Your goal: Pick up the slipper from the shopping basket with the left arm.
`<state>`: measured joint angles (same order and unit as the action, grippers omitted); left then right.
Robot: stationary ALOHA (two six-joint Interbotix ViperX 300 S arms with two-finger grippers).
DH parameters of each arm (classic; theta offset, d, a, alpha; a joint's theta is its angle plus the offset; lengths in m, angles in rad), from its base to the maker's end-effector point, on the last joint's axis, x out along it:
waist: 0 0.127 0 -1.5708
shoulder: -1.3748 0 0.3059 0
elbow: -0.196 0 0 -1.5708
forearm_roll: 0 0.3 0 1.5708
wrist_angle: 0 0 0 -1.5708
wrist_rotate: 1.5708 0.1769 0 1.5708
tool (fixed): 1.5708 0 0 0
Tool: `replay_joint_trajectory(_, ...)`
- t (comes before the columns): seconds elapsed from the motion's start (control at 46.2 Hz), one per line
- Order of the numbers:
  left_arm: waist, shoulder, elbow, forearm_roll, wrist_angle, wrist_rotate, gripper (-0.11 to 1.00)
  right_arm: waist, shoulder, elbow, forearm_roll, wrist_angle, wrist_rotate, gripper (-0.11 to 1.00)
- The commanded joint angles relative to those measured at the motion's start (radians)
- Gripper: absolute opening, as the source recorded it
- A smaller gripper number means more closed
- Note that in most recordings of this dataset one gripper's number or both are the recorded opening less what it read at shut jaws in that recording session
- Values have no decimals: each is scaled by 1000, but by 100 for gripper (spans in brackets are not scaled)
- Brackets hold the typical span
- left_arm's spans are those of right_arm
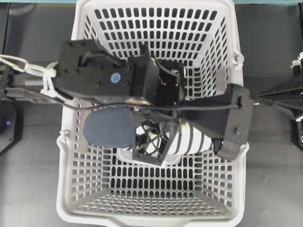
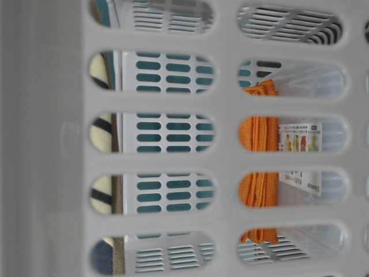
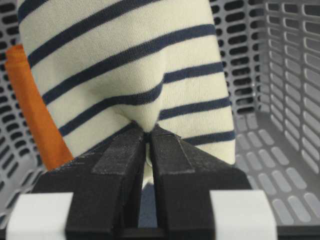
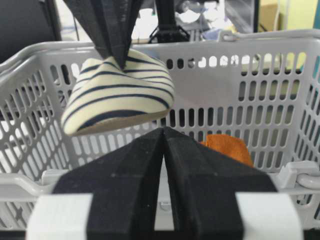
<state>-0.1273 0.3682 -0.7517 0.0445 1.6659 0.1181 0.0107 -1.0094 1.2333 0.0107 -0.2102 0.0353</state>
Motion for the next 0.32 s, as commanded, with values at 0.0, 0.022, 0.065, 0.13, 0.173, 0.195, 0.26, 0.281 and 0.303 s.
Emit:
replay_joint_trajectory(0.0,-2,-35,-9,3,-5,3,3,0,6,-6,3,0,2,-1)
replay_joint_trajectory(0.022,-2,-35,-9,3,-6,3,3,0,6,-6,3,-2,2,-1)
replay_joint_trajectory(0.065,-2,-35,-9,3,-5,6,3,2,6,-6,3,0,2,-1)
replay_joint_trajectory(0.13,-2,-34,-8,3,-5,8,3,0,6,-6,3,0,2,-1)
replay_joint_trajectory(0.173,-2,-34,-9,2,-6,8,3,0,6,-6,3,0,2,-1)
replay_joint_trajectory(0.195,-2,-34,-8,3,-5,8,3,0,6,-6,3,0,2,-1)
replay_joint_trajectory(0.26,-2,-34,-8,3,-5,8,3,0,6,-6,3,0,0,-1)
replay_joint_trajectory(0.281,-2,-34,-8,2,-5,8,3,0,6,-6,3,0,2,-1)
replay_joint_trajectory(0.303,-2,-34,-8,3,-5,8,3,0,6,-6,3,0,0,-1)
